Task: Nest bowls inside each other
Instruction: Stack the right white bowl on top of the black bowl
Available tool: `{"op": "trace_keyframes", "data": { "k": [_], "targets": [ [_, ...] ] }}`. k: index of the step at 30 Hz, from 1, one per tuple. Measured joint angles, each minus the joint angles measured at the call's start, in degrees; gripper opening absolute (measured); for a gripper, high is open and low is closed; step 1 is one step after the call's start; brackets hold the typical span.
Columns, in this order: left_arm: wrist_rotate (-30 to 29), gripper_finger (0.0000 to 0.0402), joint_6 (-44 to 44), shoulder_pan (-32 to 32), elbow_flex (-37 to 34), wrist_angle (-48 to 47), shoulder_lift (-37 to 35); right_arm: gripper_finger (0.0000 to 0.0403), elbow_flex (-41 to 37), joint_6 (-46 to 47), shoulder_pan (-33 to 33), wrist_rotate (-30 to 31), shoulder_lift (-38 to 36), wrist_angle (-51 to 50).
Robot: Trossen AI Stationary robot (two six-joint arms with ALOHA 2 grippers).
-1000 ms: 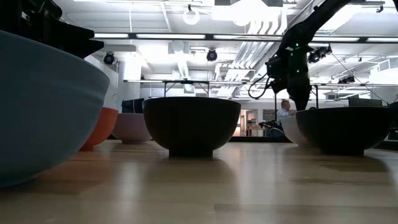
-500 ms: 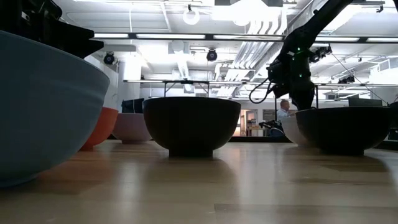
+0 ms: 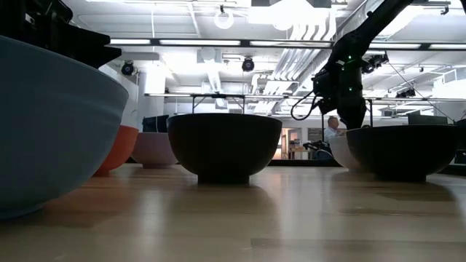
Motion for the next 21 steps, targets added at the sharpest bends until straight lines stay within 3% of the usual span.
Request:
{"op": "trace_keyframes", "data": {
  "k": [11, 21],
  "targets": [
    [0.0, 0.0186, 0.0, 0.0, 0.0, 0.0, 0.0, 0.0077, 0.0, 1.1, 0.0, -0.1, 0.0, -0.6],
    [0.0, 0.0186, 0.0, 0.0, 0.0, 0.0, 0.0, 0.0008, -3.7, 0.9, 0.0, -1.1, 0.0, -0.4]
  ]
}}
